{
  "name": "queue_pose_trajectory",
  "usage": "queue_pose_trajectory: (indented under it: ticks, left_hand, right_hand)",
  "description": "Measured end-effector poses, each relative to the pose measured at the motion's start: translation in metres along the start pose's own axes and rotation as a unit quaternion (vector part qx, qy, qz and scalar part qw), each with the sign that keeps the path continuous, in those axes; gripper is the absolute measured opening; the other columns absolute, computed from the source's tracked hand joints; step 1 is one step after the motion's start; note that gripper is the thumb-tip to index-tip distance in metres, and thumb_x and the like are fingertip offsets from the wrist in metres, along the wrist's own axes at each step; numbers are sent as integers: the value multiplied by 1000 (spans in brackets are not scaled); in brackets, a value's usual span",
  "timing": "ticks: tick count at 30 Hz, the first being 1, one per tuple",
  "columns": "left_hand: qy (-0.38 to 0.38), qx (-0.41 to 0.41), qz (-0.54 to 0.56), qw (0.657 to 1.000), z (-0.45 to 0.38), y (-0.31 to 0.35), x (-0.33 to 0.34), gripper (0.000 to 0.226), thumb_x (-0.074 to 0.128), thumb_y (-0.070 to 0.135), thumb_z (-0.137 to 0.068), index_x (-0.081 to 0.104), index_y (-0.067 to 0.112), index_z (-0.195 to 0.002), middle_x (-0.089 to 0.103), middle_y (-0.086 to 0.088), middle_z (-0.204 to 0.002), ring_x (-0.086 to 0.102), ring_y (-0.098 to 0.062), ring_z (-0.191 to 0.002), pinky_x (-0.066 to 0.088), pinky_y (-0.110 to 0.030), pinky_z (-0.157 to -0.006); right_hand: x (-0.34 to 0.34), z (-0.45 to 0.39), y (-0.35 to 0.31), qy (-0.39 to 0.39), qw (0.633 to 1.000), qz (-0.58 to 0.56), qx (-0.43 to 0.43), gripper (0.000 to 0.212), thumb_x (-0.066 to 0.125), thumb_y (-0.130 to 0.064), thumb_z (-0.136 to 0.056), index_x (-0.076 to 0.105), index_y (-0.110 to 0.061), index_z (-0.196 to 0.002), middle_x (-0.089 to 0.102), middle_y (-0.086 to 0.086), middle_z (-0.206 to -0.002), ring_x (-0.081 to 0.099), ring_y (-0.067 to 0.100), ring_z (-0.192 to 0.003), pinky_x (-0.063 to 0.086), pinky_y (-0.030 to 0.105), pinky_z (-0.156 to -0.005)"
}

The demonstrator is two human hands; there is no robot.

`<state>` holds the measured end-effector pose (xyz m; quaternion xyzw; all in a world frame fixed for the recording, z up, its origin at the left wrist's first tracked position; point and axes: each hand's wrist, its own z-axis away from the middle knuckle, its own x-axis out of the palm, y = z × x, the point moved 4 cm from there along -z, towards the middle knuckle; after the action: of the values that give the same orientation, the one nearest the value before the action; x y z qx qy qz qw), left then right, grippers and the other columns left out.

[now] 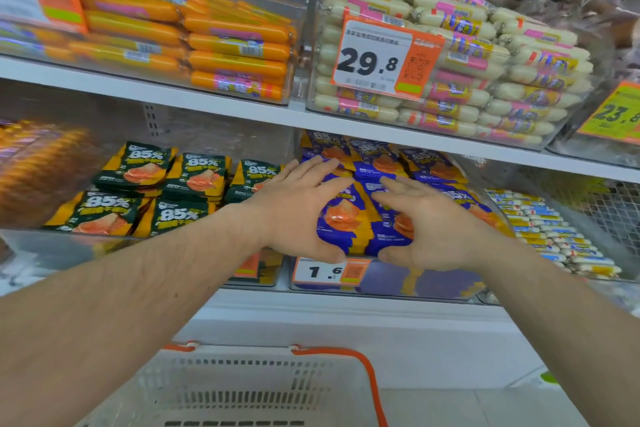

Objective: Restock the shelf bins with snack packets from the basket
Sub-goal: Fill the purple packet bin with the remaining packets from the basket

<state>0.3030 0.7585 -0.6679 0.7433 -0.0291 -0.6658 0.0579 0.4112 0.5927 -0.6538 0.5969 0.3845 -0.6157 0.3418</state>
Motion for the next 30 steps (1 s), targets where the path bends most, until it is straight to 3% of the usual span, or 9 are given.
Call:
queue_pose_trajectory:
  ticks: [3, 6, 9, 12, 15, 18, 22, 25, 30]
  left_hand:
    - [47, -15, 18, 999, 34, -34, -19, 100, 56, 75, -73, 12, 34, -154, 5, 5, -163, 4, -16, -149, 1, -37, -120]
    - [52, -97, 30, 993, 69, -88, -28, 83, 54, 66, -77, 33, 32, -149, 29, 5, -157, 23, -18, -144, 20, -39, -119]
    - [69, -160, 59, 983, 96, -128, -29, 54, 65, 48, -85, 54, 29, -135, 48, 5, -144, 39, -15, -135, 33, -34, -112]
    - [96, -198, 106, 970, 111, -154, -24, 39, 65, 35, -88, 61, 28, -126, 54, 4, -136, 49, -14, -125, 41, -29, -102]
    - [114, -250, 136, 952, 124, -176, -15, 31, 64, 33, -90, 65, 24, -119, 60, 2, -127, 58, -13, -105, 45, -25, -87]
    - [100, -294, 130, 942, 137, -198, -7, 26, 62, 31, -91, 67, 24, -116, 61, 5, -130, 54, -11, -119, 40, -20, -84]
    - [103, -324, 140, 930, 149, -214, -3, 23, 61, 29, -90, 69, 26, -111, 66, 7, -119, 59, -16, -110, 49, -28, -91]
    - [101, -326, 162, 926, 150, -216, -1, 21, 59, 27, -90, 69, 28, -108, 68, 9, -112, 60, -15, -103, 51, -32, -90]
    - [54, -309, 160, 936, 147, -217, 4, 28, 53, 23, -91, 67, 33, -113, 65, 11, -116, 58, -15, -104, 51, -34, -92]
  right_hand:
    - [-9, 0, -41, 131, 988, -73, -46, 78, 71, -53, -70, 53, -25, -140, 39, -4, -153, 30, 14, -144, 24, 33, -118]
    - [-16, -13, -95, 213, 966, -113, -88, 44, 75, -34, -80, 69, -21, -122, 62, -4, -132, 52, 15, -126, 35, 27, -107]
    - [-13, -49, -142, 129, 980, -112, -97, 30, 66, -28, -88, 70, -24, -117, 67, -6, -122, 58, 13, -114, 47, 31, -99]
    - [6, -101, -165, -31, 997, -44, -60, 30, 60, -25, -90, 68, -29, -118, 63, -7, -126, 58, 16, -115, 51, 37, -96]
    - [32, -141, -178, -137, 988, 24, -67, 35, 57, -11, -84, 72, -27, -111, 64, -4, -112, 58, 19, -103, 53, 35, -88]
    - [55, -160, -191, -204, 967, 110, -110, 48, 50, -5, -79, 71, -31, -115, 42, -14, -85, 47, 20, -98, 49, 34, -82]
    - [78, -172, -200, -248, 941, 182, -142, 58, 49, -6, -76, 65, -42, -119, 39, -3, -97, 44, 25, -112, 39, 46, -96]
    - [82, -177, -201, -245, 937, 194, -157, 60, 49, -7, -76, 63, -43, -121, 40, -1, -104, 41, 24, -113, 39, 50, -95]
    - [85, -170, -203, -231, 929, 206, -203, 45, 52, -19, -91, 60, -42, -129, 36, 1, -103, 38, 22, -108, 26, 34, -84]
